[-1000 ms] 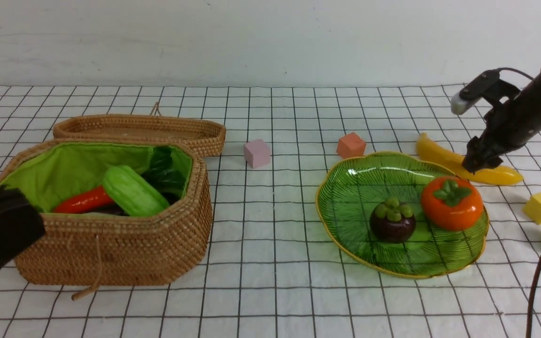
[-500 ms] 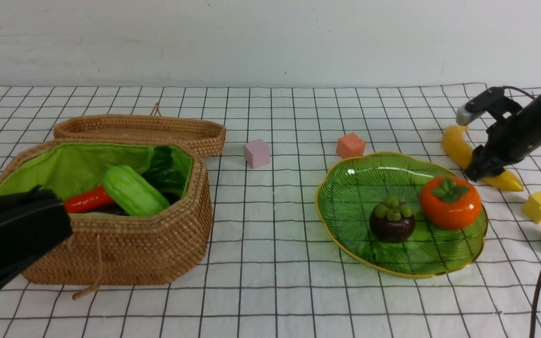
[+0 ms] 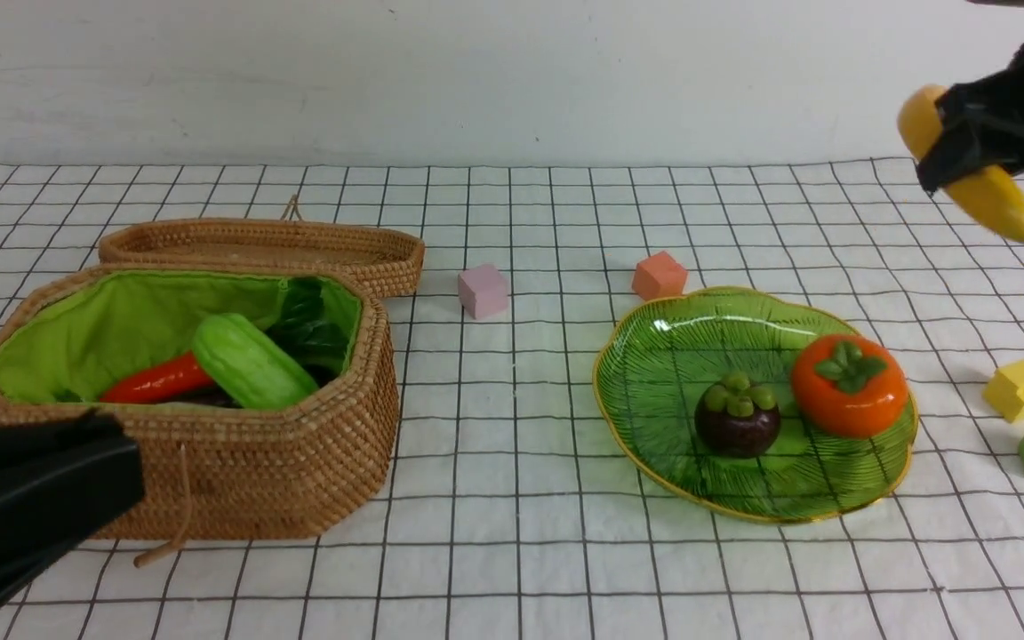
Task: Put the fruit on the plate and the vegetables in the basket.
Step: Use the right arm to grab a banana and put it into the right plate
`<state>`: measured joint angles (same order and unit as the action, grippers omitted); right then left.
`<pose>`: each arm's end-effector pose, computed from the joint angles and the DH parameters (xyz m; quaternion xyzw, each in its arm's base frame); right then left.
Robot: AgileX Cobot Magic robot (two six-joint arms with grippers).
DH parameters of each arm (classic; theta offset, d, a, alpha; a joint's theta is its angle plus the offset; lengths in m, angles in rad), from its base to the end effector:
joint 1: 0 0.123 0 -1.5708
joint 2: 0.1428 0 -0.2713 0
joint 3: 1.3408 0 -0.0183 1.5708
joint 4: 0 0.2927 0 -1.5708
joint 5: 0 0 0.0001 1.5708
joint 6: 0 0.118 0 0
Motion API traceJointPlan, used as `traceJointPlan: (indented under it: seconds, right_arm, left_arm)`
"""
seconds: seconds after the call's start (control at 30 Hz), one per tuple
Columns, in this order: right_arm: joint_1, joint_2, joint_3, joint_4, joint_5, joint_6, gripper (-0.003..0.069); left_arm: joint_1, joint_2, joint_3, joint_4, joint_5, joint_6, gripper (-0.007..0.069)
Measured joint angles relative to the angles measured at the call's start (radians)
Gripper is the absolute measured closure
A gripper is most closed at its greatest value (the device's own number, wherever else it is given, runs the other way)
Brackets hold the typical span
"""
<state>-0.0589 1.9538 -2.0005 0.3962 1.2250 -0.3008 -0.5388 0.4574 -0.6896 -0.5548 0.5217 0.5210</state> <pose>0.4787 0.0147 0.3187 -0.0942 0.9479 0.1509 0.2642 0.1223 -0.1093 0.3701 0.2924 0.6925 -0.2612 0.6056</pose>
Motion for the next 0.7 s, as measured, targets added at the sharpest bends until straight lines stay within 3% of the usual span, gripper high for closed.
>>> traceJointPlan:
  seconds: [0.13,0.27,0.53,0.6,0.7]
  right_arm:
    - [0.142,-0.021,0.138,0.008,-0.005,0.171,0.0330]
    - [0.283,0.011,0.251,0.001,-0.140,0.329,0.0330]
    - [0.312,0.112,0.261,-0.043,-0.277,0.619,0.0329]
    - [0.312,0.131,0.263,-0.045,-0.279,0.632,0.0302]
    - [0.312,0.136,0.263,-0.043,-0.290,0.635,0.0197]
  left_arm:
    - [0.000,0.000,0.000,0.004,0.053,0.000,0.0578]
    - [0.000,0.000,0.000,0.006,0.089,0.000,0.0578]
    - [0.000,0.000,0.000,0.007,0.133,0.000,0.0574]
    - [0.000,0.000,0.000,0.007,0.146,0.000,0.0573]
    - [0.000,0.000,0.000,0.008,0.152,0.001,0.0571]
